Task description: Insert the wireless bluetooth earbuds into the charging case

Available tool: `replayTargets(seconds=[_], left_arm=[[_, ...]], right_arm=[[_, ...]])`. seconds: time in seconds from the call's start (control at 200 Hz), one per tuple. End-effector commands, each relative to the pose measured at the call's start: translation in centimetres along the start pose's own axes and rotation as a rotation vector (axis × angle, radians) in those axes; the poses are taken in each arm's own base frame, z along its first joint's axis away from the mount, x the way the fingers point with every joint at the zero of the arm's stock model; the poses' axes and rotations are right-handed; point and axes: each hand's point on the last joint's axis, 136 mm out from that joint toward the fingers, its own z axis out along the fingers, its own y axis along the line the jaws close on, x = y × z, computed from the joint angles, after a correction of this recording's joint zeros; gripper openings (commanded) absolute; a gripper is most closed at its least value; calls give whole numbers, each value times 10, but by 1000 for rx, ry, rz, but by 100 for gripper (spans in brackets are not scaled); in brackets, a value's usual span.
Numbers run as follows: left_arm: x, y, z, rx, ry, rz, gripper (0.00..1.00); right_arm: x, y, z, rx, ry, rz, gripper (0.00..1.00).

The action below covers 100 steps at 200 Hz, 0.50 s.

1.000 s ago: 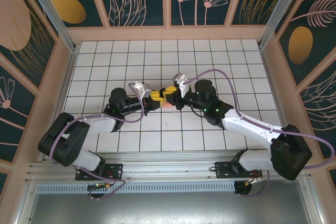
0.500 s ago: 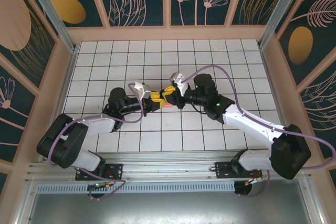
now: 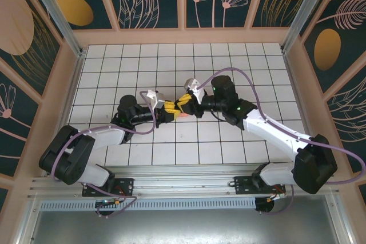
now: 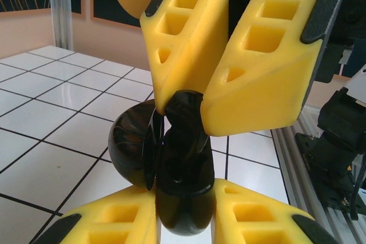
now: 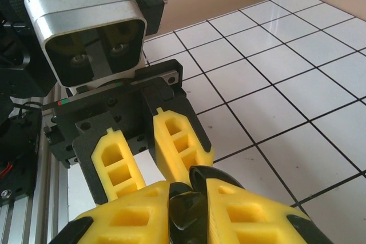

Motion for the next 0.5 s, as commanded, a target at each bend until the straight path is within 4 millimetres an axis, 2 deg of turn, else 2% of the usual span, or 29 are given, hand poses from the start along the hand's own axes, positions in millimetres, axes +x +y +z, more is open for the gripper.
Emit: replayTargets(seconds=[0.0, 0.325, 0.495], left_arm=[[-45, -20, 0, 85, -95, 146, 24], [-49, -23, -1, 93, -102, 148, 25], [-49, -22, -1, 87, -102, 147, 25]], right_arm=[[17, -4, -3, 5, 75, 20, 20], [11, -4, -3, -1, 73, 17, 22], [6, -7, -4, 17, 65, 22, 26]])
